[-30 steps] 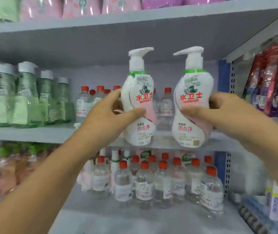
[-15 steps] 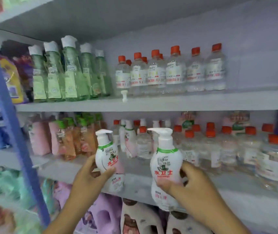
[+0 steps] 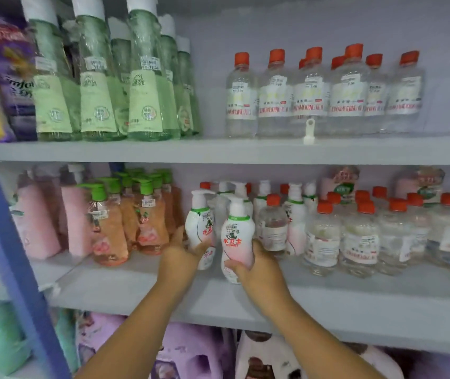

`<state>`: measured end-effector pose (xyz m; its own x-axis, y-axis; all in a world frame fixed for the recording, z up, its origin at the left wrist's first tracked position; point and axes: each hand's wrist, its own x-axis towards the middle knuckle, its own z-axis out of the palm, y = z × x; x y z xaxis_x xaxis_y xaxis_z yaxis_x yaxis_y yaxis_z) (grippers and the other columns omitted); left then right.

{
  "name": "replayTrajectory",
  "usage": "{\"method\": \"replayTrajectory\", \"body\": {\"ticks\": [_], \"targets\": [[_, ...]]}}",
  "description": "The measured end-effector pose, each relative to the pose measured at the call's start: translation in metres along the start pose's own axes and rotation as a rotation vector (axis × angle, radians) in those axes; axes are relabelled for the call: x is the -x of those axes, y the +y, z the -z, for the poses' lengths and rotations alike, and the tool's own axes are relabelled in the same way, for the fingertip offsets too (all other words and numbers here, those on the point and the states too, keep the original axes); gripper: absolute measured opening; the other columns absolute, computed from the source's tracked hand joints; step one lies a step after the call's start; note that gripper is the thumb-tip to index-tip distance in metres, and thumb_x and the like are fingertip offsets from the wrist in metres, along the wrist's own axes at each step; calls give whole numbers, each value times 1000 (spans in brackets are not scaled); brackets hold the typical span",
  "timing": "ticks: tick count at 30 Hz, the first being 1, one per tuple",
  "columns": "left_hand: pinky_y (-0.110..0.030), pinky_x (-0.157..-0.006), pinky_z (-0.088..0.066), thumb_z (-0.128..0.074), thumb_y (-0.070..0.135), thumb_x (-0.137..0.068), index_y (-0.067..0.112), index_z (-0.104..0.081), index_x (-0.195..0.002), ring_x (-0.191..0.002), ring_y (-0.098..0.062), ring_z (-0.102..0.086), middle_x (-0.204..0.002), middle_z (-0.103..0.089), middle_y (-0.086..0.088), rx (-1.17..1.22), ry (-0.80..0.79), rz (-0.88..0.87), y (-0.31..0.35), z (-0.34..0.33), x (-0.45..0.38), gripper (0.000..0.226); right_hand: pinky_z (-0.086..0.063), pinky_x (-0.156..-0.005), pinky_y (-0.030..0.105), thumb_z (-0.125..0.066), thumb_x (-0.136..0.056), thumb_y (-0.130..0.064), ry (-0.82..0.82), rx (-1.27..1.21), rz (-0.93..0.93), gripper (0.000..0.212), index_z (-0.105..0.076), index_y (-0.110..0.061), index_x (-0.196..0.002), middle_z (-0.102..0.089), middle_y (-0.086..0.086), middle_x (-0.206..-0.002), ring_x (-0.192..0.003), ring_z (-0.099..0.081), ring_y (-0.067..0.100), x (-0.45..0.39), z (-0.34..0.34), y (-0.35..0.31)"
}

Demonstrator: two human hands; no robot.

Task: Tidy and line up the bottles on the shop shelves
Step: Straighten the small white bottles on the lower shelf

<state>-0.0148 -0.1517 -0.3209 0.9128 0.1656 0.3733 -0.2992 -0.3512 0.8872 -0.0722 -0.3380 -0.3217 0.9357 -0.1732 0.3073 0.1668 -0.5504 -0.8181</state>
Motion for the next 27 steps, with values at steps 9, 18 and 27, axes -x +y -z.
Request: {"method": "replayTrajectory", "body": {"ticks": [9, 18, 27], "targets": [[-14, -72, -47, -84, 33, -83, 15, -65, -123, -85, -7, -68, -105, -75, 2, -75, -19, 70, -25, -14, -51, 48, -50, -85, 36, -64, -95, -44, 197, 477, -16, 52, -47, -12, -132, -49, 5, -131, -110, -59, 26, -20, -29, 0], [-38, -93, -49, -80, 33, -88, 12, -63, -127, -112, -29, -65, -123, -70, -7, 20, 137, 11, -4, -12, -19, 48, -46, -70, 8, -73, -86, -31, 114, -56, -110, 23, -62, -29, -106, -57, -7, -114, -89, -61, 1, 0, 16, 27], [-15, -75, -47, -80, 33, -86, 40, -59, -108, -92, 5, -65, -108, -69, 10, 415, -147, -65, 119, -176, 117, 30, -47, -68, 6, -70, -92, -20, 457, -317, -91, 18, -68, -31, -106, -71, -17, -99, -89, -65, -5, 39, 215, 98]]}}
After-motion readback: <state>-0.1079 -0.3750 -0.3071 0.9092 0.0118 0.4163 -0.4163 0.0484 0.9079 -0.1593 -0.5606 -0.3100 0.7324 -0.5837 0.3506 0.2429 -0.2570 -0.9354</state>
